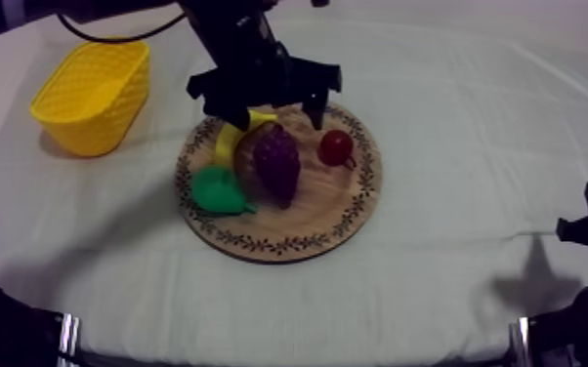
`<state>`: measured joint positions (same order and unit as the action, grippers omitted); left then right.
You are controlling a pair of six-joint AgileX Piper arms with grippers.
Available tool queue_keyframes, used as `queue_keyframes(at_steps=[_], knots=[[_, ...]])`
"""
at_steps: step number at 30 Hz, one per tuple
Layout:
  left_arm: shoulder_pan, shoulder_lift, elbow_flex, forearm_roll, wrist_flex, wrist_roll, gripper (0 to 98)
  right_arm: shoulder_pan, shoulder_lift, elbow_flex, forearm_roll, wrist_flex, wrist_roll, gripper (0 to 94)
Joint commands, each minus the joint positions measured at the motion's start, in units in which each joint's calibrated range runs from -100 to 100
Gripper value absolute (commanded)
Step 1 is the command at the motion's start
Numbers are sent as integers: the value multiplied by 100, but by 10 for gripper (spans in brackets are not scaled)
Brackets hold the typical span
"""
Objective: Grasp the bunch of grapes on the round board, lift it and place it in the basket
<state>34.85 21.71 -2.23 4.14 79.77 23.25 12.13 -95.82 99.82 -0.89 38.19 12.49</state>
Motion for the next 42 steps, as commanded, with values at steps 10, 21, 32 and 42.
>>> queue_keyframes(at_steps=[10, 21, 32, 42], knots=[[-165, 1286, -378, 111, -108, -120, 887, -3, -2, -5, -1, -4, -1, 3], [-338, 2187, -1056, 194, 150, -219, 894, -3, -2, -5, -1, -4, -1, 3], [-375, 2545, -1312, 253, 427, -303, 653, -3, -2, -5, -1, -4, -1, 3], [-357, 2154, -1068, 214, 287, -420, 503, -3, -2, -5, -1, -4, -1, 3]])
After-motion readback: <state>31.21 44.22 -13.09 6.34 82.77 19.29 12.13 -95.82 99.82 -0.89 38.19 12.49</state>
